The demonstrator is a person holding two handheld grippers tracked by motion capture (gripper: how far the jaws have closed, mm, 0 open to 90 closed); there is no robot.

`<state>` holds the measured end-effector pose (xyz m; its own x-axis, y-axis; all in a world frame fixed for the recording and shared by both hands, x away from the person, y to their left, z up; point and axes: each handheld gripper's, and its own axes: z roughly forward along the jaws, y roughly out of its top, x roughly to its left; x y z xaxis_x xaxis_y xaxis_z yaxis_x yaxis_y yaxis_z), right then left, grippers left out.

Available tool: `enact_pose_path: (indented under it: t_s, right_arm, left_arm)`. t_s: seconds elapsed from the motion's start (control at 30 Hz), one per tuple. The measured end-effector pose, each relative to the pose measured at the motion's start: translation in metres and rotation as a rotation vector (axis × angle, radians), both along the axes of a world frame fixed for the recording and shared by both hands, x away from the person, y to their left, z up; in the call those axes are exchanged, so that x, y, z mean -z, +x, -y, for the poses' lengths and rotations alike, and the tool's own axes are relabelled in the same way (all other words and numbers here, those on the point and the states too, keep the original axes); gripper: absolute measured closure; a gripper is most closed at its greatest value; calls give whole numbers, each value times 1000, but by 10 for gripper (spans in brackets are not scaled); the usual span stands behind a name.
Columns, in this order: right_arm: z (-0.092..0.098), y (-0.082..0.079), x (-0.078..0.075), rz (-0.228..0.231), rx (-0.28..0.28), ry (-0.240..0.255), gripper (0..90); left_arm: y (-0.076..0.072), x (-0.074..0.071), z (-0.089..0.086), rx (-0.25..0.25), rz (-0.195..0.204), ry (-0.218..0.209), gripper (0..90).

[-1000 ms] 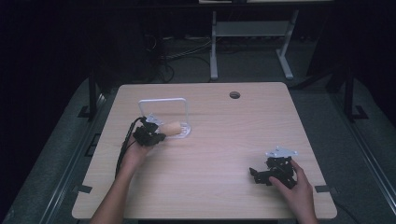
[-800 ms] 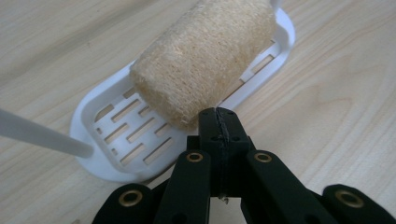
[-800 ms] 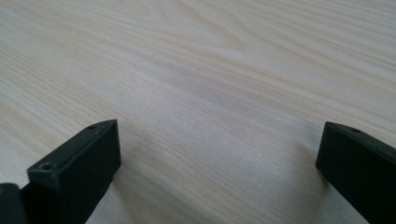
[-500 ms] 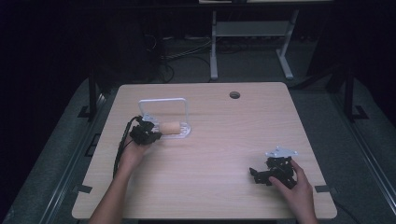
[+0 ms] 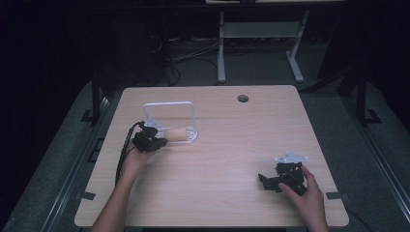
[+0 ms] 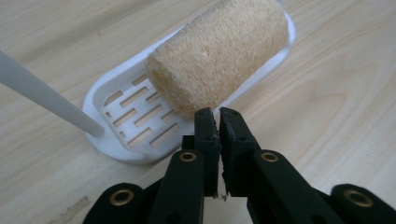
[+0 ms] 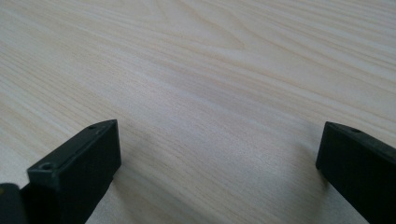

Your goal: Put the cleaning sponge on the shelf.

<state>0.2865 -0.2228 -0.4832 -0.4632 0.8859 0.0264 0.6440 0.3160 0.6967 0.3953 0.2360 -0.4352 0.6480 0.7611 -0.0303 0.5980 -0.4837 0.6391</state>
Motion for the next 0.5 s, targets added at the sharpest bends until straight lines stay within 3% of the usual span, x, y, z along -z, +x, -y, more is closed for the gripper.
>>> enact_pose_path:
  t_s: [0.3,0.5]
  right_arm:
    - [0,0,0,0,0,0,0]
    - [0,0,0,0,0,0,0]
  left_arm:
    - [-18,-4,-4,24,14,-30,691]
    - [-28,-5,-5,37,27,-35,529]
